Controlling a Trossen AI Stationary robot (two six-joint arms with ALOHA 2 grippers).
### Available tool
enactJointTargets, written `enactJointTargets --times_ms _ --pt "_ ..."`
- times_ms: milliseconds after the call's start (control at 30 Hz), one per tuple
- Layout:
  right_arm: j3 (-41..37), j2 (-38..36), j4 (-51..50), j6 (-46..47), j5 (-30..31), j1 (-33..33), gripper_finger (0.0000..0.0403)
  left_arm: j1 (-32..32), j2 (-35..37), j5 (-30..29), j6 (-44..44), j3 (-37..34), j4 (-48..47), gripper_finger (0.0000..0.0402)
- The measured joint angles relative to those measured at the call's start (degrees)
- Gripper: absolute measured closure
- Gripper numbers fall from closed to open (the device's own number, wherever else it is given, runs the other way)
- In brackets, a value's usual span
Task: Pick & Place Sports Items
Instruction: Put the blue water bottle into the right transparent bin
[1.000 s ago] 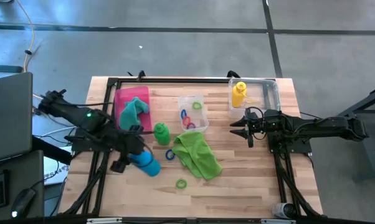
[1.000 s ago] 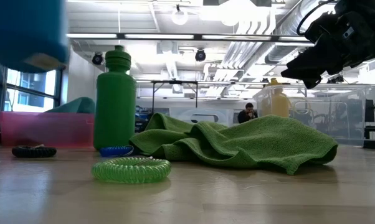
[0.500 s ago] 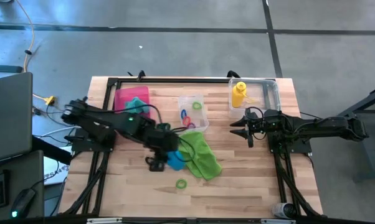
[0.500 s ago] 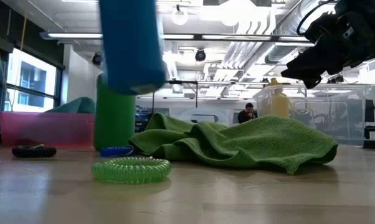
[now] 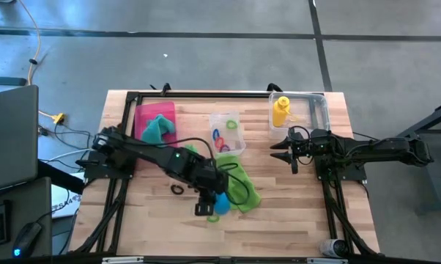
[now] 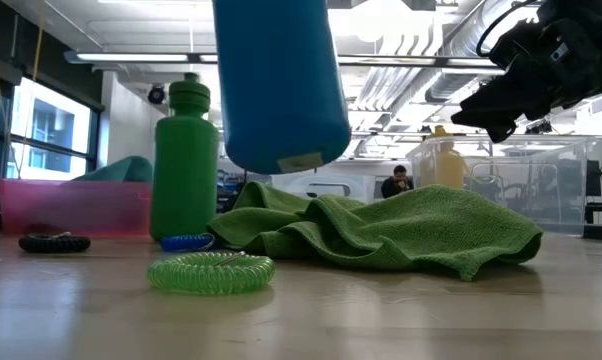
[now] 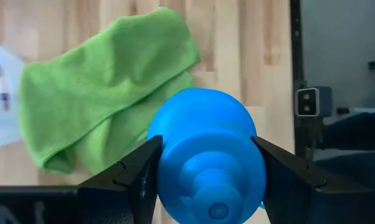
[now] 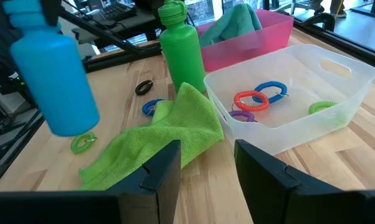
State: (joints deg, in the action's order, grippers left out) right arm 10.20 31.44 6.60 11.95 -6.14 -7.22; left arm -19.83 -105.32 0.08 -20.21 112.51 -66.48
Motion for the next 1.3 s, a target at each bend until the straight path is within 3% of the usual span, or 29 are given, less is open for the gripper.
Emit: enactJointTargets --times_ms 733,900,1167,1300 --pt "0.0 0.02 0.01 0.02 0.0 -0.02 0.0261 2.41 -0.02 0.78 6.34 0.02 1.95 0.0189" --pt "0.0 0.01 0.01 0.01 0.0 -0.02 0.0261 4.94 0.07 5.47 2.6 0.02 3.16 0.0189" --pt "0.0 0.02 0.01 0.01 0.0 -0.01 0.0261 8.86 -0.99 1.35 -7.2 0.0 8.07 0.0189" --pt "0.0 0.02 0.01 0.02 0.0 -0.02 0.0261 8.84 -2.47 -0.44 -7.81 0.0 12.18 0.0188"
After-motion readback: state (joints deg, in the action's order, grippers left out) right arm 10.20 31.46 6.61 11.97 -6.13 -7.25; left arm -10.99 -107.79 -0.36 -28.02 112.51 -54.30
